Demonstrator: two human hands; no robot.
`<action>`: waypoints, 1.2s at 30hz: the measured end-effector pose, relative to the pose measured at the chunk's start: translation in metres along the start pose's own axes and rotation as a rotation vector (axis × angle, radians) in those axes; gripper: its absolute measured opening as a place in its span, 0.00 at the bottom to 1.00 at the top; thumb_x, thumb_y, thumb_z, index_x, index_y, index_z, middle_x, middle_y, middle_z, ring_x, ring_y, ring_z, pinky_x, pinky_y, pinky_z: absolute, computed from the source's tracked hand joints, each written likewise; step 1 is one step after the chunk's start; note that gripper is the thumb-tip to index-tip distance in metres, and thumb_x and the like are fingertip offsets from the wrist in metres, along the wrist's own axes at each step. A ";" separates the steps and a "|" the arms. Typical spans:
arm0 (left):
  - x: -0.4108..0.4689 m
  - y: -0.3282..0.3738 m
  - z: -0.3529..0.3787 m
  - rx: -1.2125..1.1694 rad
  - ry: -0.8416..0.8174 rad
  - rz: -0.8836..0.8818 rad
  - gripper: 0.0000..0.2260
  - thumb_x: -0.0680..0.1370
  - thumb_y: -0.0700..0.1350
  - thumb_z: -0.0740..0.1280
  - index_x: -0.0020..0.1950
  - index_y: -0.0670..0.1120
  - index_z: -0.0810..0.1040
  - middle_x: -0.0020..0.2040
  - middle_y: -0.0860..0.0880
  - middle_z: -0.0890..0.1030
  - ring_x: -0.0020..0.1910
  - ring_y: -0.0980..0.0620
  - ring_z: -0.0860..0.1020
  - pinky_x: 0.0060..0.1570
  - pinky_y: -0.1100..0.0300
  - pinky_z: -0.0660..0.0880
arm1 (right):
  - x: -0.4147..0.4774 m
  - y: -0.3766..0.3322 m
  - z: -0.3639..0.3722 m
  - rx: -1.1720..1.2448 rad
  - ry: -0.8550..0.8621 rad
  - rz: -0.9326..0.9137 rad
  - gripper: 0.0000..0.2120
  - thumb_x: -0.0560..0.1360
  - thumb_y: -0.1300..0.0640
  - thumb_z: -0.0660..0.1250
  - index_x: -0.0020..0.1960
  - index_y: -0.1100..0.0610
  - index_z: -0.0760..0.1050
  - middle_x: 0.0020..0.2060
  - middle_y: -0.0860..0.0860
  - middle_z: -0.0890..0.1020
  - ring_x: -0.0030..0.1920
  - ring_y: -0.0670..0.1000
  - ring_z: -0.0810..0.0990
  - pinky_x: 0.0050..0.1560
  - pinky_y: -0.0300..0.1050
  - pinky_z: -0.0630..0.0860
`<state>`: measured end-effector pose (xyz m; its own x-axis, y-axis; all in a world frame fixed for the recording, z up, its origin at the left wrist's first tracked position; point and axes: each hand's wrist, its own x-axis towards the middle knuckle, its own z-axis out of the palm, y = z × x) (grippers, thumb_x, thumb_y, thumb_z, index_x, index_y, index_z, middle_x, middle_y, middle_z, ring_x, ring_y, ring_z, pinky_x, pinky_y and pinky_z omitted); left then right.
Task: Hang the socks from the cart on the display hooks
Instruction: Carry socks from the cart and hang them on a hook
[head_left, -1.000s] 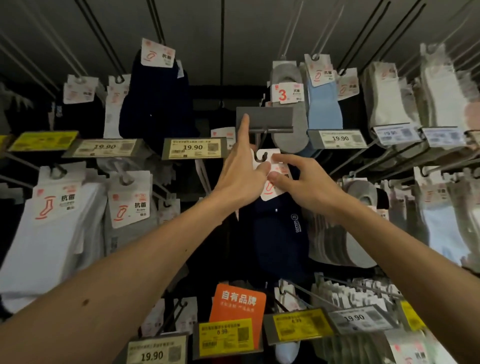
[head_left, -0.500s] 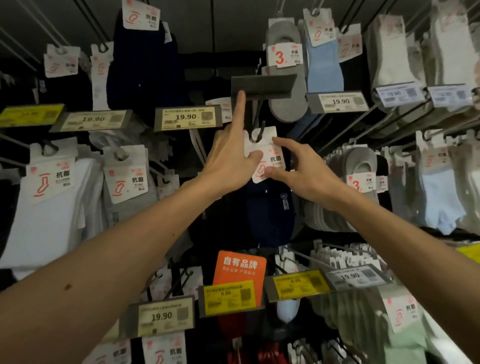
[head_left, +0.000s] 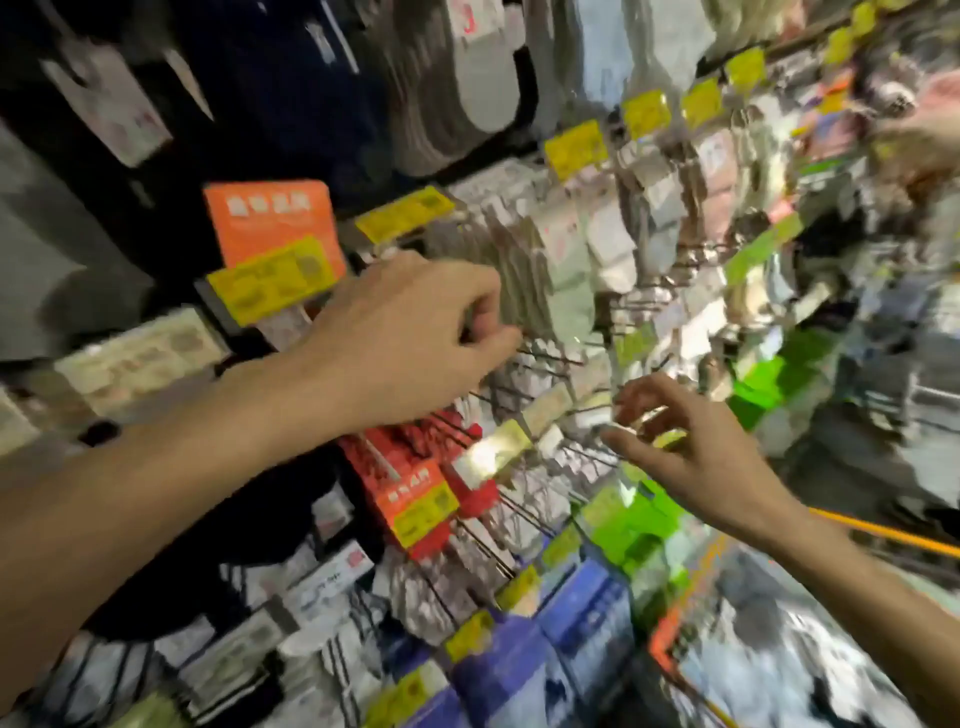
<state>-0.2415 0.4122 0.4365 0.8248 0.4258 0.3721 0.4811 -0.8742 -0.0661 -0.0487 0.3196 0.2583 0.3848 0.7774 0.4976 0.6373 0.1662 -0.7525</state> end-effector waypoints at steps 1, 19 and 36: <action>-0.007 0.012 0.034 -0.027 -0.087 0.046 0.13 0.77 0.58 0.65 0.39 0.51 0.71 0.30 0.56 0.72 0.32 0.57 0.71 0.33 0.55 0.64 | -0.038 0.024 0.004 -0.035 0.002 0.090 0.11 0.73 0.53 0.76 0.50 0.48 0.76 0.40 0.45 0.81 0.36 0.44 0.81 0.41 0.45 0.76; -0.058 0.322 0.516 -0.839 -1.175 -0.281 0.19 0.76 0.60 0.70 0.53 0.44 0.80 0.49 0.45 0.83 0.48 0.47 0.80 0.48 0.55 0.77 | -0.397 0.292 -0.134 -0.589 0.167 1.141 0.06 0.75 0.61 0.70 0.49 0.62 0.76 0.43 0.59 0.77 0.48 0.63 0.74 0.46 0.50 0.65; -0.066 0.475 0.579 -1.087 -1.462 -0.844 0.21 0.73 0.46 0.77 0.64 0.45 0.77 0.62 0.46 0.81 0.61 0.42 0.79 0.55 0.45 0.79 | -0.424 0.393 -0.244 -0.624 -0.074 1.392 0.46 0.70 0.46 0.77 0.79 0.60 0.57 0.72 0.61 0.68 0.72 0.63 0.64 0.71 0.57 0.65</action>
<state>0.1045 0.1043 -0.1558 0.3735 0.0697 -0.9250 0.9202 0.0985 0.3790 0.2011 -0.0930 -0.1431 0.8760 0.1258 -0.4657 -0.0130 -0.9589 -0.2836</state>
